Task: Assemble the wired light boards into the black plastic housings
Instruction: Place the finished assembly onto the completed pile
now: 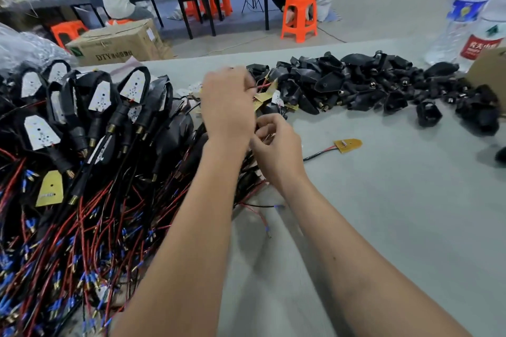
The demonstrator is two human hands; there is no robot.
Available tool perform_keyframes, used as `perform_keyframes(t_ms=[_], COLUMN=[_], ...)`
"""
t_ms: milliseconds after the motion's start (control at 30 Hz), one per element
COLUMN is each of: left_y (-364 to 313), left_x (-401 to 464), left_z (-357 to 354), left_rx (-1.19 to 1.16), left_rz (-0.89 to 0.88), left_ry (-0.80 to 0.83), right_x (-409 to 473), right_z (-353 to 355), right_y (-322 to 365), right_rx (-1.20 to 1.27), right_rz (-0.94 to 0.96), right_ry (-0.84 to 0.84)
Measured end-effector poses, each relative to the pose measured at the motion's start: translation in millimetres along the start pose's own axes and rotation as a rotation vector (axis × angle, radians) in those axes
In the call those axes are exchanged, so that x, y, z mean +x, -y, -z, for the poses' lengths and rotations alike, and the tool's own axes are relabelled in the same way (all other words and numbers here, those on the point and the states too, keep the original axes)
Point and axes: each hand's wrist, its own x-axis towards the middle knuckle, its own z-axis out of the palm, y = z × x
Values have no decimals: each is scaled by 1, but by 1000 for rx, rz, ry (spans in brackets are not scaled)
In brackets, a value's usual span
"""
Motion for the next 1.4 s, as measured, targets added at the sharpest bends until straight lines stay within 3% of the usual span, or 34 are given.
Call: perform_keyframes(t_ms=[100,200,267,400,533,633,933,1167,1300,1400], left_y=[-51,-89,-101,-102,-70,-56,-55,-65,-62,-59], left_x=[-7,-16,-19,-8,6,11,11,11,1,-20], left_z=[-6,-20,-32,-64,-101,-117,-134,-137,-131,-118], left_rx=[-134,-322,-510,-788,-551,-520,-184,54,25,-190], left_rz=[-162,-149,-6,360,528,572,343,157,140,196], left_ry=[3,35,56,171,274,345,431,419,420,326], right_x=[-4,-6,-8,-8,-4,-4,-7,-10,-6,-4], right_z=[10,34,55,94,127,135,136,132,135,134], right_y=[5,5,-4,-27,-47,-55,-53,-49,-48,-48], right_rx=[333,764,798,694,658,709,827,734,762,817], right_rz=[-44,-123,-101,-104,-162,-196,-309,-279,-260,-235], right_ry=[196,439,467,283,42,-46,129,59,45,28])
